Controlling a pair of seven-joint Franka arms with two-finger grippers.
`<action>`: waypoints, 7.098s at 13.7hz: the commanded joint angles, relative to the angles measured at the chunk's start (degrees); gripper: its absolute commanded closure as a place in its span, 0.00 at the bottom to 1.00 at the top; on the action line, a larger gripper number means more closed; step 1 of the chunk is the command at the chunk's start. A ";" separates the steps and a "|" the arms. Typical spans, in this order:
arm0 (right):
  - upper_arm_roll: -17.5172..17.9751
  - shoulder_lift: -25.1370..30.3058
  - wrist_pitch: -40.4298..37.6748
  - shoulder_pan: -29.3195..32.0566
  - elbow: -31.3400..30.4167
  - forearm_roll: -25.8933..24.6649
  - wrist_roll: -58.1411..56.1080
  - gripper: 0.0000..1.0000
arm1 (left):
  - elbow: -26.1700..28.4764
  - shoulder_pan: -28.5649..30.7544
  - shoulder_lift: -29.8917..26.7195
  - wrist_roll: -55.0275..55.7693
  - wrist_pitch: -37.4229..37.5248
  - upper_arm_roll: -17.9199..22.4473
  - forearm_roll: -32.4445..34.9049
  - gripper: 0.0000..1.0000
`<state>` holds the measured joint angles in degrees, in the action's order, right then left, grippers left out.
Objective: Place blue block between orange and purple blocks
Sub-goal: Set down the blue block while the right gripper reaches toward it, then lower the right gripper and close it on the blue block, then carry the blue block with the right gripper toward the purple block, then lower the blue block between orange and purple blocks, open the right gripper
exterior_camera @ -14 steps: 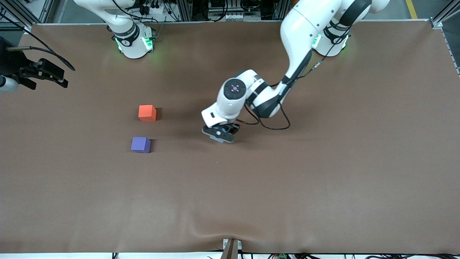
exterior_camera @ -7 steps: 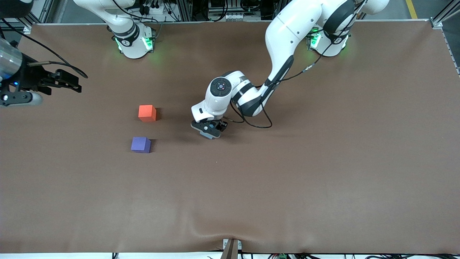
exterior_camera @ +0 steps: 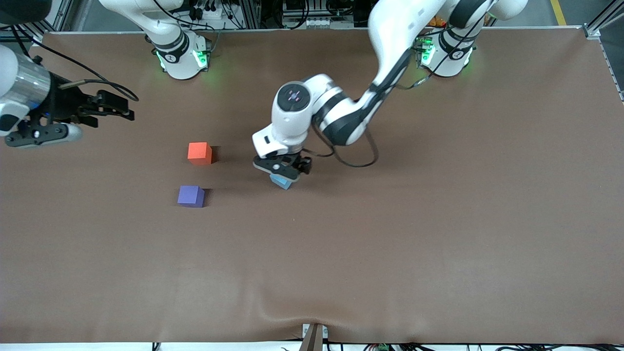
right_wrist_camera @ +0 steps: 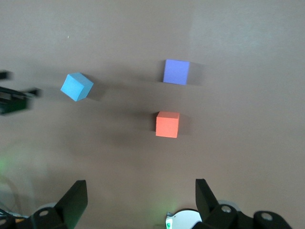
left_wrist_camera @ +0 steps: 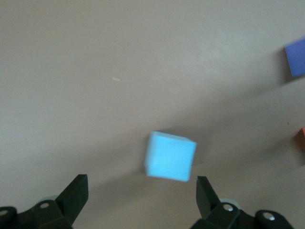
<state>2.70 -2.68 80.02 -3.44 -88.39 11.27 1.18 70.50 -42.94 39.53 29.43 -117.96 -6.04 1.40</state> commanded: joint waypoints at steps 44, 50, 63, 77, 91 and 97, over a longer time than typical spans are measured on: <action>10.57 -31.87 48.94 -21.43 -9.79 -8.37 61.13 0.64 | 21.35 46.11 -40.50 -12.56 23.57 -1.69 -2.02 0.00; 10.93 -24.49 30.13 -15.82 -5.73 -8.11 48.07 0.63 | 21.17 45.93 -40.24 -12.38 23.13 -1.78 -2.02 0.00; 10.49 -10.68 35.28 1.50 -28.76 -8.20 12.45 0.56 | 21.61 45.40 -39.62 -12.47 23.13 -2.13 -1.93 0.00; 8.11 -12.88 45.92 3.09 -34.38 -8.02 6.73 0.56 | 22.40 45.93 -39.62 -12.56 23.13 -2.57 -1.93 0.00; 7.07 -16.48 53.05 2.92 -37.55 -8.11 5.94 0.56 | 22.58 45.67 -39.45 -12.47 23.13 -2.57 -2.02 0.00; 6.88 -17.36 53.84 3.00 -37.55 -8.02 6.11 0.00 | 22.58 45.67 -39.36 -12.47 22.95 -2.57 -2.02 0.00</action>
<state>9.14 -19.91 132.34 -1.23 -125.22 3.29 8.28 92.76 2.29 0.78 18.05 -94.51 -8.45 0.26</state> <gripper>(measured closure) 0.326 0.000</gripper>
